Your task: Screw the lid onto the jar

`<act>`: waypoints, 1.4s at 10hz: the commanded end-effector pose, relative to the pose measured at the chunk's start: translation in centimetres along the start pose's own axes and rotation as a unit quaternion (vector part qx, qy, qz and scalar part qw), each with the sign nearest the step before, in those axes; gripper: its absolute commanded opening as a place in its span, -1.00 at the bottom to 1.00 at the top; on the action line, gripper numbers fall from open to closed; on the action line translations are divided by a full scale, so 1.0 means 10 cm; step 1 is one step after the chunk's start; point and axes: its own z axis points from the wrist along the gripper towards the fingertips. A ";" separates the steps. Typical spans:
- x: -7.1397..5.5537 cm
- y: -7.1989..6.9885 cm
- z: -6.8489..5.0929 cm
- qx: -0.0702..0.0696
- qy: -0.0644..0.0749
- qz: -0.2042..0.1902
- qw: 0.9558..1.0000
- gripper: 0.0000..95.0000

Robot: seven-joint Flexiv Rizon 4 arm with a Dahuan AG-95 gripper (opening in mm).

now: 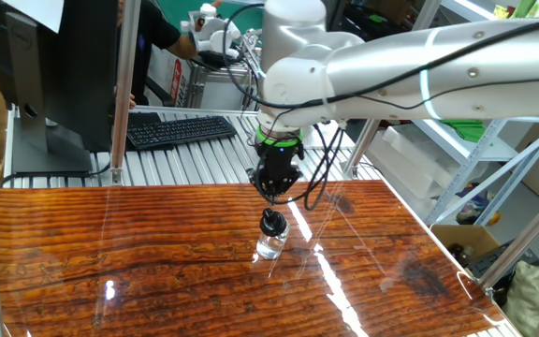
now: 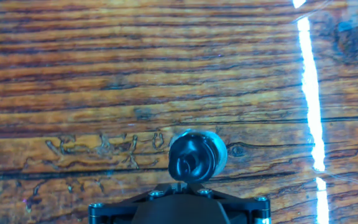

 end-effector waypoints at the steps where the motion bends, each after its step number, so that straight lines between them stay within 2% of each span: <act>1: -0.02 0.00 0.02 0.002 0.000 0.004 1.000 -1.00; 2: -0.03 0.01 0.02 0.010 0.000 0.008 1.000 -1.00; 6: -0.06 0.06 0.02 0.021 0.007 0.024 0.999 -1.00; 7: -0.07 0.07 0.02 0.029 0.009 0.029 0.999 -1.00; 9: -0.10 0.09 0.03 0.035 0.010 0.034 0.999 -1.00; 10: -0.12 0.13 0.02 0.043 0.011 0.040 0.998 -1.00; 12: -0.14 0.15 0.02 0.049 0.014 0.047 0.998 -1.00; 14: -0.14 0.17 0.04 0.063 0.012 0.057 0.996 -1.00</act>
